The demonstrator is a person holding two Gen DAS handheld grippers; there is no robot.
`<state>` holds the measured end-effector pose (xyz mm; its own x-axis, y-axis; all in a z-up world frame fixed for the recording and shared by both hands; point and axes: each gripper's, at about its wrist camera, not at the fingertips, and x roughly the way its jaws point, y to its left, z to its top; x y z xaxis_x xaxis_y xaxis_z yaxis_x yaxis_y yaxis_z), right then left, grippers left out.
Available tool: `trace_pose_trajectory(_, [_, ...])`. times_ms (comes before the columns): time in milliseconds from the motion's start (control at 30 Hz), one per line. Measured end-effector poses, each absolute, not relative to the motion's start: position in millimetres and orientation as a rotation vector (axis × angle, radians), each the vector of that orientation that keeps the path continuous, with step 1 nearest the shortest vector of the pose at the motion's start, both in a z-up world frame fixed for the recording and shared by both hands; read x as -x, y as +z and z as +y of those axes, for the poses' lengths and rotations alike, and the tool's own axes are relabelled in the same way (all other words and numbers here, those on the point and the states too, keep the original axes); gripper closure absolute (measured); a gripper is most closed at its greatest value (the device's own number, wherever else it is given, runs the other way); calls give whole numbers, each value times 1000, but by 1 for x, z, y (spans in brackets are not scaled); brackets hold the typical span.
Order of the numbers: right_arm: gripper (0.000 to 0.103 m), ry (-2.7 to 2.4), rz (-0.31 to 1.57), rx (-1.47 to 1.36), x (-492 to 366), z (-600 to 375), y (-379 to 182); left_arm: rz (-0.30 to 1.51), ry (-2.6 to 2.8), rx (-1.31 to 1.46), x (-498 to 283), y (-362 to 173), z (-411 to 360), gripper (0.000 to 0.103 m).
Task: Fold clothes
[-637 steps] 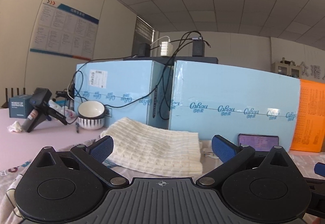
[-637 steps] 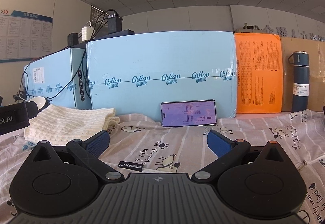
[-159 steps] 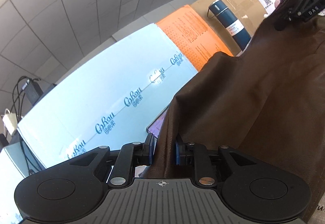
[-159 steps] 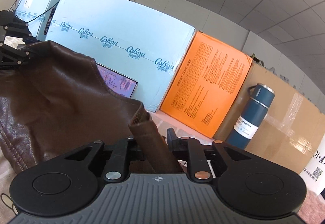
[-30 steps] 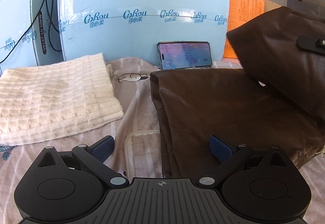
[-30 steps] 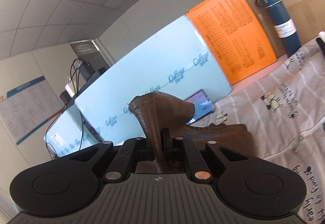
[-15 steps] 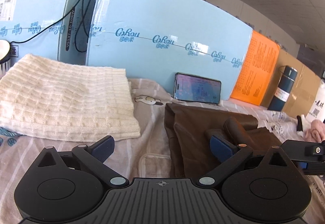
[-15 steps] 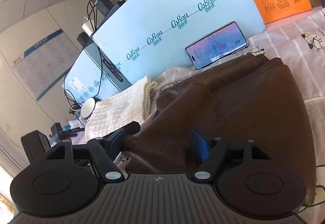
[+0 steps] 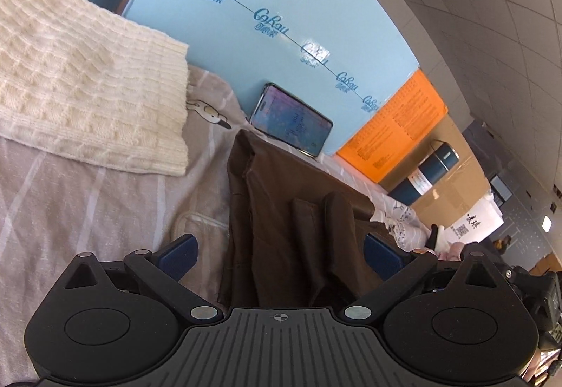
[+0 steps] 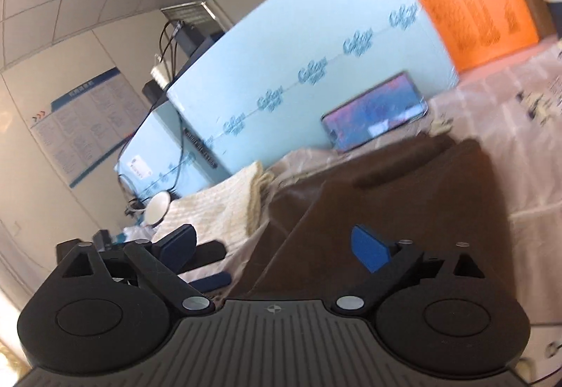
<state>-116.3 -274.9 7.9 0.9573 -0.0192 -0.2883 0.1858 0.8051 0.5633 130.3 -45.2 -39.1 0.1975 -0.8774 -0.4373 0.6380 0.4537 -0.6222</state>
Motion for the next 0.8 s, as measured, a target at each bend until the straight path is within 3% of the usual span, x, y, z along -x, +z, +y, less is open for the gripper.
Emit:
trace_pose_trajectory(333, [5, -409, 420, -604, 139, -346, -23, 919, -1131, 277, -125, -49, -62, 1])
trace_pose_trajectory(800, [1, -178, 495, -717, 118, -337, -39, 984, -1305, 418, -126, -58, -85, 0])
